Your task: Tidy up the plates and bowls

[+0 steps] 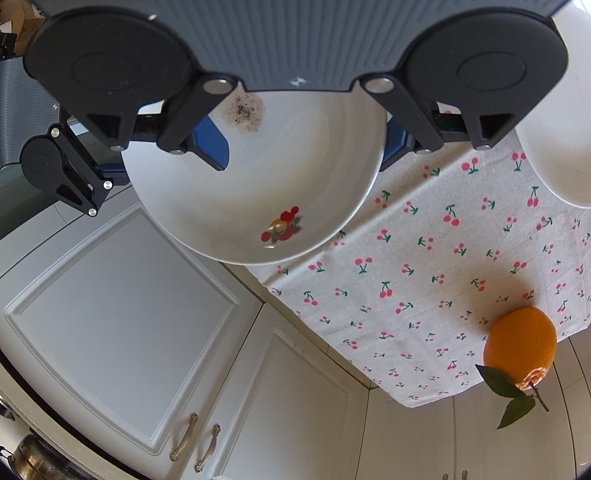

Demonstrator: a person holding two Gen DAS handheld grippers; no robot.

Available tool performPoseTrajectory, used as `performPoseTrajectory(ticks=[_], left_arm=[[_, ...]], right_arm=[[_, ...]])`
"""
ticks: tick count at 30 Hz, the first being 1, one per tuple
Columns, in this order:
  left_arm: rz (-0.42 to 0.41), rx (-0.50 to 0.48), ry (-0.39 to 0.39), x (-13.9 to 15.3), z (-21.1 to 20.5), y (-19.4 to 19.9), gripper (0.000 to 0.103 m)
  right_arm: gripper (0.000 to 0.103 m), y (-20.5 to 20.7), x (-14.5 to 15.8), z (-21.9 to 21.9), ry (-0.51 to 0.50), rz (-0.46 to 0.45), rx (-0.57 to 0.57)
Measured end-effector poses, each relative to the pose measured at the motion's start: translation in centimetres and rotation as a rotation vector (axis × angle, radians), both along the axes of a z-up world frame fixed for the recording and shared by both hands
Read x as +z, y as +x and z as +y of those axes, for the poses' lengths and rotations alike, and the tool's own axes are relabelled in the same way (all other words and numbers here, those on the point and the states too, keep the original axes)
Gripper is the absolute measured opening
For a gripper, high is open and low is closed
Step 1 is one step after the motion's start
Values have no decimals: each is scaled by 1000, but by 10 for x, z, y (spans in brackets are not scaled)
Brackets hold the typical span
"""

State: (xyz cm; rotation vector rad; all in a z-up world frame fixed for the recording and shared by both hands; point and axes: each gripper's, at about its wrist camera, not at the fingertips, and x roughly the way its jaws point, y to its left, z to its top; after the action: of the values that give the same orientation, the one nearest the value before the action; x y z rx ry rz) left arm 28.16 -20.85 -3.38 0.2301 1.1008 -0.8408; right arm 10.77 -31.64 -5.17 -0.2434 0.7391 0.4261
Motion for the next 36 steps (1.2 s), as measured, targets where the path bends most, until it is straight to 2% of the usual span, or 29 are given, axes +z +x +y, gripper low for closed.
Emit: performPoseTrajectory(ticks=[9,23,28,36], left_arm=[[4,11,-1,-13,-10,23,83],[4,30,-12,-21,-12,32,83],[-43,39,-6,-10,-9,25,85],[-139,81,-43,33,17,-9,86]], right_arm=[[103,23,-9,-5,-7,28,-18],[103,35,-13,-8,12,41,-46],[103,27,-7,-10,27,39,-63],[103,-9,22,-7,51,-18,-106]])
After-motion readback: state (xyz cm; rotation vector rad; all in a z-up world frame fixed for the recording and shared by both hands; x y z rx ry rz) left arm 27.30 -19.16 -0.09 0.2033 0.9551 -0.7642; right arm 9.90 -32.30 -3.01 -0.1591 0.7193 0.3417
